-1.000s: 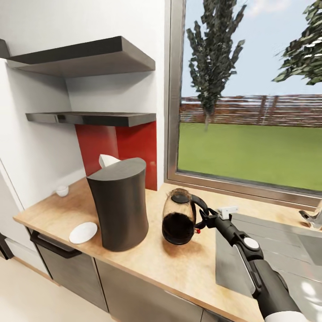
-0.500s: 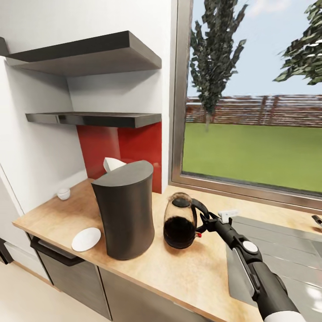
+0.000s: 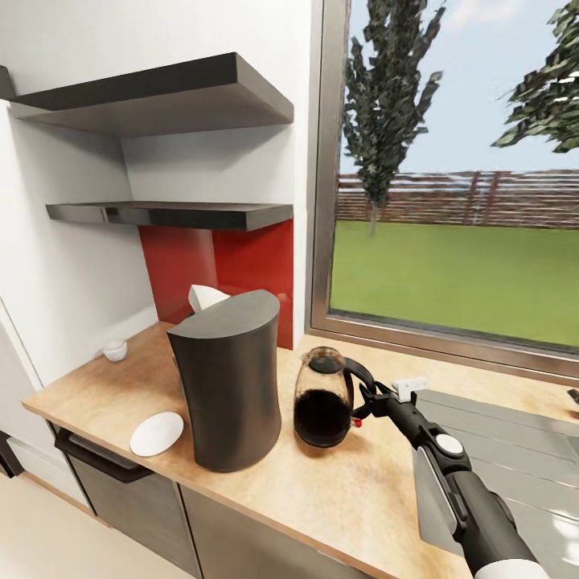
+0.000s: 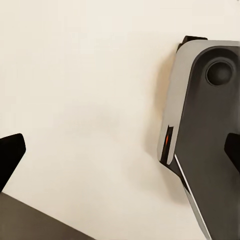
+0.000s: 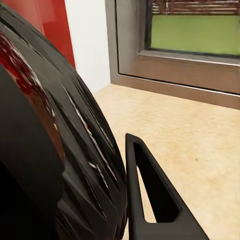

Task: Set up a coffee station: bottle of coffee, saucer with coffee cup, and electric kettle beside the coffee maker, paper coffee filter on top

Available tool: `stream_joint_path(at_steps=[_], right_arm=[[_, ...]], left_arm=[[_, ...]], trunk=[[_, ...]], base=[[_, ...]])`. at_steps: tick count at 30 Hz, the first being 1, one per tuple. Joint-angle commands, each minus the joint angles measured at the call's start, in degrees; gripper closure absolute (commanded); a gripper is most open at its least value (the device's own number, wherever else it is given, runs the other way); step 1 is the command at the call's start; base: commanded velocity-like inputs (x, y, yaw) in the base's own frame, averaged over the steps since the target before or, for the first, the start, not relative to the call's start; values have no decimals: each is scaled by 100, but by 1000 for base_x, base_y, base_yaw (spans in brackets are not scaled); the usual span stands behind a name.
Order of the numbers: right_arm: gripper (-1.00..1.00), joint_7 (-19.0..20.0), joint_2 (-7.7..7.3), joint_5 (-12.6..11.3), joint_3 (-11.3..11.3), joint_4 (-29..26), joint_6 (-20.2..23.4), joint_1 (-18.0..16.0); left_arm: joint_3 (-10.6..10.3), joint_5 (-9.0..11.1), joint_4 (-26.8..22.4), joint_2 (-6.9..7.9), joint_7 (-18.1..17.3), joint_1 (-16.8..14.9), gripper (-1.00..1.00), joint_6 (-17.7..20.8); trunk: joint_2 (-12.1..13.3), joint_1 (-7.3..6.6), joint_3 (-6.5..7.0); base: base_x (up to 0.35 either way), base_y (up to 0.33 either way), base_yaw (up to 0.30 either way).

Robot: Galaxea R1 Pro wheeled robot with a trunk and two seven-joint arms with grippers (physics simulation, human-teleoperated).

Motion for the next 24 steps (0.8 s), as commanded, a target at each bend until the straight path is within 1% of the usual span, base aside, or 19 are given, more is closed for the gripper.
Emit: stream_joint_path(at_steps=[1, 8, 14, 15, 24], right_arm=[[100, 24, 0, -47, -7, -1, 33, -2], [100, 24, 0, -46, 15, 232, -95, -2], [100, 24, 0, -44, 15, 274, -144, -2], [-100, 24, 0, -43, 17, 276, -145, -2], [-100, 24, 0, -43, 19, 281, -146, -2]], left_arm=[[53, -49, 3, 1, -18, -1, -100, -16], [54, -49, 3, 1, -18, -1, -100, -16], [53, -49, 3, 1, -18, -1, -100, -16], [55, -49, 3, 1, -18, -1, -100, -16], [53, -49, 10, 2, -27, 6, -100, -16]], trunk=[[-5, 2, -2], [-5, 2, -2], [-5, 2, -2], [-5, 2, -2], [-5, 2, -2]], base=[[0, 0, 0], [0, 21, 0], [0, 1, 0], [0, 0, 0], [0, 0, 0]])
